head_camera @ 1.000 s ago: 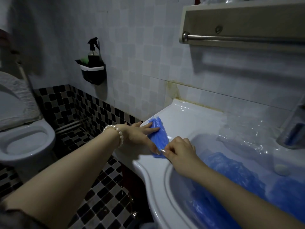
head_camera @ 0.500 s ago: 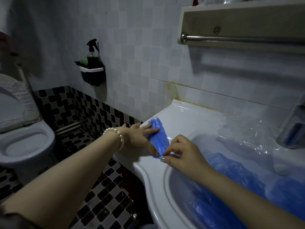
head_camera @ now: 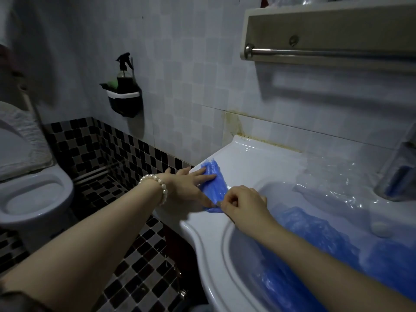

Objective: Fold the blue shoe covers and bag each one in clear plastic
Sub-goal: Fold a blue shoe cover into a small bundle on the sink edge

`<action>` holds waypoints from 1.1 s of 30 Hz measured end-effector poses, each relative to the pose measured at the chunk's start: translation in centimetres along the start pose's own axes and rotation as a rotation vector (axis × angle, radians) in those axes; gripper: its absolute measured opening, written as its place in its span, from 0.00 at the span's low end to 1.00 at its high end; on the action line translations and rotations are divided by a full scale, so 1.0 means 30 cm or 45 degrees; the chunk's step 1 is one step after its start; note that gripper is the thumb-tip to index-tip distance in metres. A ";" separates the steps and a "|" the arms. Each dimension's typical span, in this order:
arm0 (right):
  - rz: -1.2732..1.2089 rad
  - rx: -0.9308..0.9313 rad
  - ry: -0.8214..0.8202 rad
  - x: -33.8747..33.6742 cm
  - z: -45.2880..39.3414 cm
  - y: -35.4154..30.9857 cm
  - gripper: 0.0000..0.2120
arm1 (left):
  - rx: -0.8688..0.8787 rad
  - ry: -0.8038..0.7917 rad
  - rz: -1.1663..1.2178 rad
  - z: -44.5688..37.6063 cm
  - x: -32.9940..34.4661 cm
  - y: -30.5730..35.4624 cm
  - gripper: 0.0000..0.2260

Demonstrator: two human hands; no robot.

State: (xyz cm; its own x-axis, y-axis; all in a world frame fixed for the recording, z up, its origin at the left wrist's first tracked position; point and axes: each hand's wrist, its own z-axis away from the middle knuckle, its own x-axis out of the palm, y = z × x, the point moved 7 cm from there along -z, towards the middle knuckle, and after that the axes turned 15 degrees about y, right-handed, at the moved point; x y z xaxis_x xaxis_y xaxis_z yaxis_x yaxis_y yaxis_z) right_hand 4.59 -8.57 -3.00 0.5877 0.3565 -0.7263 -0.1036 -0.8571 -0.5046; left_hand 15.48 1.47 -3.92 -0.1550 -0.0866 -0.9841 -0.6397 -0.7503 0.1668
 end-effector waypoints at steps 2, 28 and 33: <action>-0.262 -0.004 0.140 -0.018 0.014 0.013 0.12 | 0.011 0.002 -0.005 0.004 -0.001 0.002 0.37; 0.453 -0.061 -0.339 0.042 -0.049 -0.027 0.13 | -0.027 -0.006 0.017 0.017 -0.010 0.009 0.34; 0.692 -0.137 -0.310 0.046 -0.048 -0.039 0.15 | -0.049 -0.022 0.052 0.015 -0.002 0.009 0.36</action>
State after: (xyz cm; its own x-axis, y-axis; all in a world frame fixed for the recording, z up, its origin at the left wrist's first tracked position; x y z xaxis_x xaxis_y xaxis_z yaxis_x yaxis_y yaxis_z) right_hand 6.68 -7.61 -2.73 0.2713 -0.0787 -0.9593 -0.2484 -0.9686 0.0092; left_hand 14.99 1.56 -3.78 -0.1937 -0.1065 -0.9753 -0.6035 -0.7708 0.2041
